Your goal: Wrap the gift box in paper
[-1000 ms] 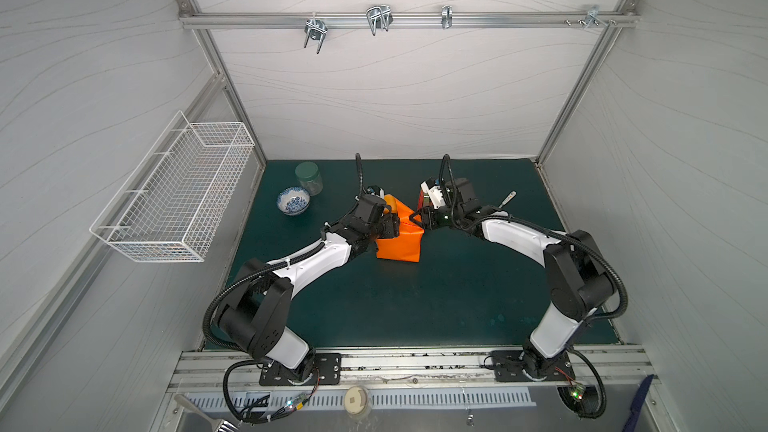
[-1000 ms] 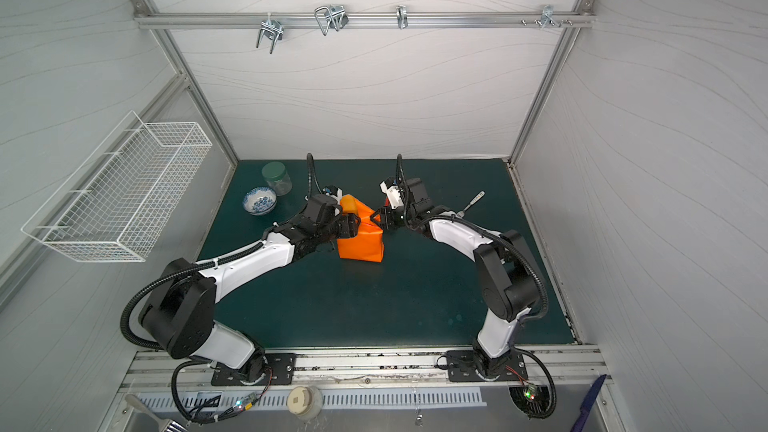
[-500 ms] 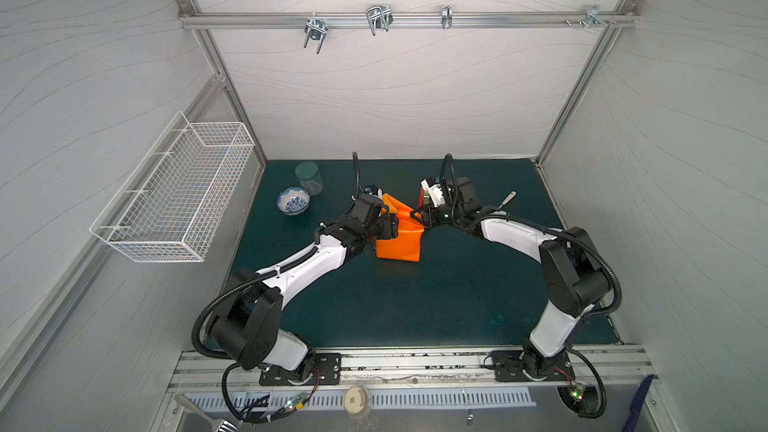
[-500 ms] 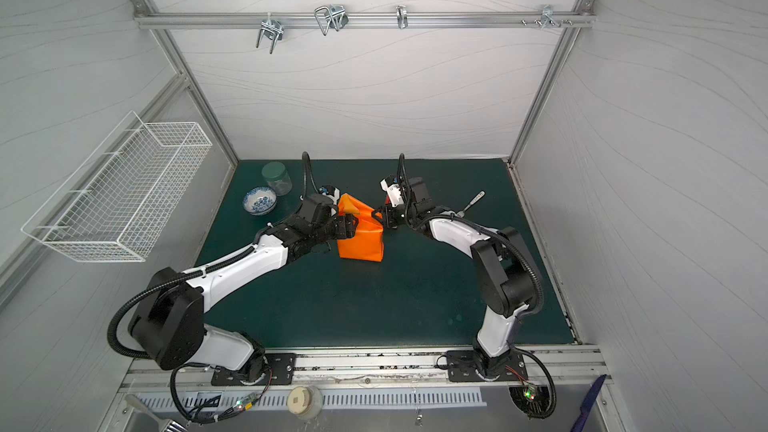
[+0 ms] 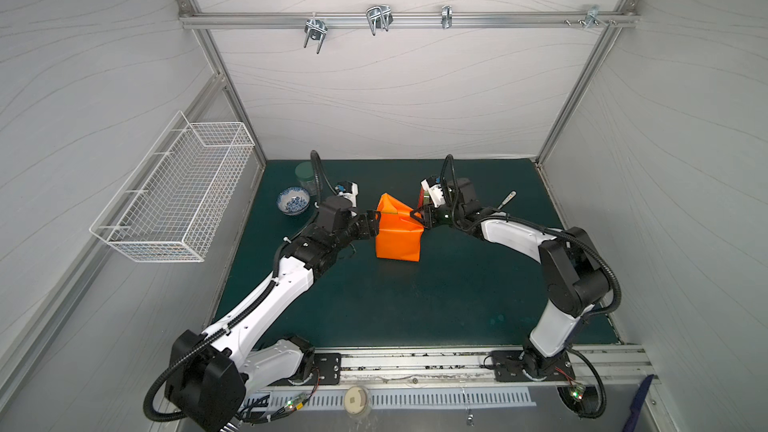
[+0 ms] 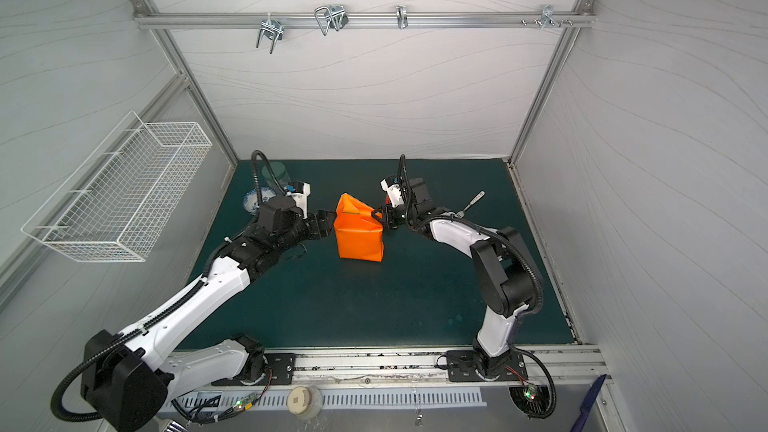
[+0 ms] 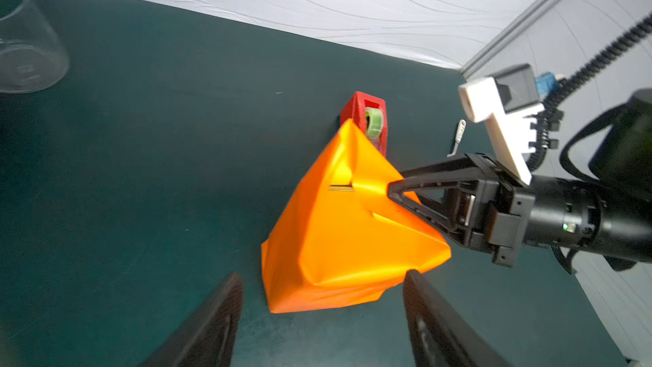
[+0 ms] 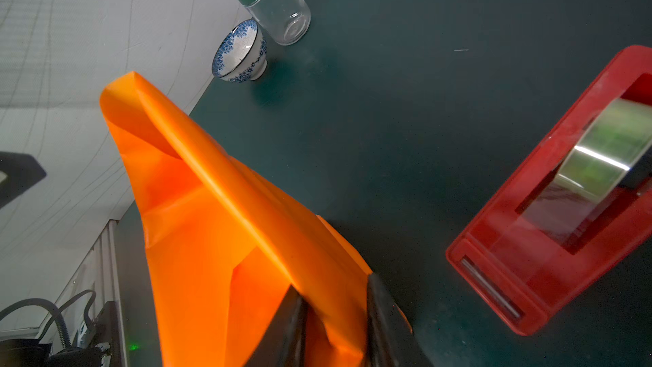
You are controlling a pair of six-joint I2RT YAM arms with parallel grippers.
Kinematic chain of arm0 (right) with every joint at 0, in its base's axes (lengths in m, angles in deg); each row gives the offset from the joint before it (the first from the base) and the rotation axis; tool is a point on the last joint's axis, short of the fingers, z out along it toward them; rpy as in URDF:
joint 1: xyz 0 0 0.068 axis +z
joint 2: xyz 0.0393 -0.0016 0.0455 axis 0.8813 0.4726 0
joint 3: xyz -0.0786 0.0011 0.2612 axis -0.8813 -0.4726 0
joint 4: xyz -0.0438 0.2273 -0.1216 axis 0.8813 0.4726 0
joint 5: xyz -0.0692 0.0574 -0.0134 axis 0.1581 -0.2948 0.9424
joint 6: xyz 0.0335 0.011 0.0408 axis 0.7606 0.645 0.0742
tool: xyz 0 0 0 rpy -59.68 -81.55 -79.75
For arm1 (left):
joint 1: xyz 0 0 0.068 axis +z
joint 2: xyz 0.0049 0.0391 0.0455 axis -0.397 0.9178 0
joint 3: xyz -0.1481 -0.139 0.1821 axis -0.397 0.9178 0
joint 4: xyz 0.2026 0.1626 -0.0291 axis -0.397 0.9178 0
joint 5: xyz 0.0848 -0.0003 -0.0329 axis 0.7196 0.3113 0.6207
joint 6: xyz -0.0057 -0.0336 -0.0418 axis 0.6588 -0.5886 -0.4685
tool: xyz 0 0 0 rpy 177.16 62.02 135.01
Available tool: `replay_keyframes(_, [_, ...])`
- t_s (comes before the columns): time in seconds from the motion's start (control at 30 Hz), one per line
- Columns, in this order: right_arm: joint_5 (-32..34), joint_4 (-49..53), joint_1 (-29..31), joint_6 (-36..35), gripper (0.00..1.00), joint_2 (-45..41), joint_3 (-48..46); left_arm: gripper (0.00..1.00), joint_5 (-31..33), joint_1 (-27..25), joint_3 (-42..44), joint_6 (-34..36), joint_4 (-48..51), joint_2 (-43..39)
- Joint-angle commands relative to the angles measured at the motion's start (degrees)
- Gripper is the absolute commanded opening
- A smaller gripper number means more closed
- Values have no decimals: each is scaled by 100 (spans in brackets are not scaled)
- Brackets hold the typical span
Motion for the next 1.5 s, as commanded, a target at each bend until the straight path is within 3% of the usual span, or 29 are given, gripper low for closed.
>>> replay_keyframes(0.0, [-72,241,17,-167,31,-31,-156,73,-369,259,98,46,123,-125])
replay_keyframes(0.13, [-114,266,24,-127,35,-121,-149,73,-941,251,148,50,-223,77])
replay_keyframes(0.33, [-164,328,7,39,42,-373,-147,73,-1119,185,-248,223,-263,877])
replay_keyframes(0.63, [-109,356,-29,384,54,-804,-265,71,-994,-78,-690,246,-436,1778])
replay_keyframes(0.9, [56,365,6,362,57,-1110,-557,73,-820,-258,-771,171,-667,2032])
replay_keyframes(1.17, [752,562,361,-200,53,-1863,-970,69,-725,-277,-779,122,-560,2153])
replay_keyframes(1.37, [1443,809,834,-868,44,-2012,-941,66,-685,-277,-766,118,-535,2191])
replay_keyframes(1.47, [1930,911,1050,-1160,33,-1947,-813,66,-689,-275,-749,118,-541,2196])
